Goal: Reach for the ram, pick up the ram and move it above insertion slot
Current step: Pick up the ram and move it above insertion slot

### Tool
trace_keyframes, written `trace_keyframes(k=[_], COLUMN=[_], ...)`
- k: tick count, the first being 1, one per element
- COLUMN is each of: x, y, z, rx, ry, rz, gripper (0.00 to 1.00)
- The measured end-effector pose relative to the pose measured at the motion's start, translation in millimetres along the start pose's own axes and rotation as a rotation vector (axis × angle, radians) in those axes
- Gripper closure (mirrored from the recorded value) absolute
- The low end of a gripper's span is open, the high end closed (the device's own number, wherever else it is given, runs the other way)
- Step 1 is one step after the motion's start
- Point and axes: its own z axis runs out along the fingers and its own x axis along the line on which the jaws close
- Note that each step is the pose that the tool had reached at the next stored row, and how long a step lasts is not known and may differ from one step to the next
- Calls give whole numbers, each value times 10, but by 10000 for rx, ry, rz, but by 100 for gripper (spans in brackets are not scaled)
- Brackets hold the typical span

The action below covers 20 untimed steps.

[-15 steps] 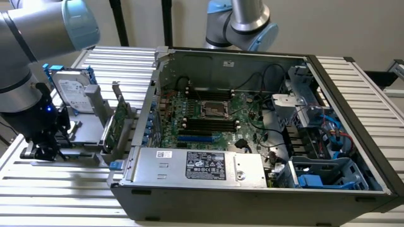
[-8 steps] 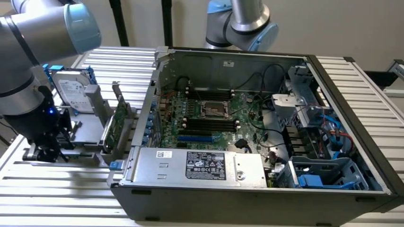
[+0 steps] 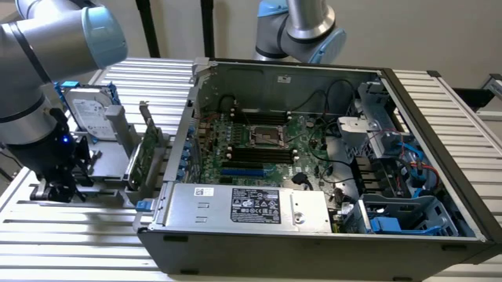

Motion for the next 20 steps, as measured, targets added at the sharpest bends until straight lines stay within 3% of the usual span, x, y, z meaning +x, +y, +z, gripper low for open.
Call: trace_keyframes(k=[3,7,10,20], x=[0,0,0,0], y=[-1,-1,-1,-1], z=[6,7,7,7], rx=[1,-1,-1,-1], ry=[-1,-1,0,-1], rz=[0,0,0,0], gripper=[60,78,87,87])
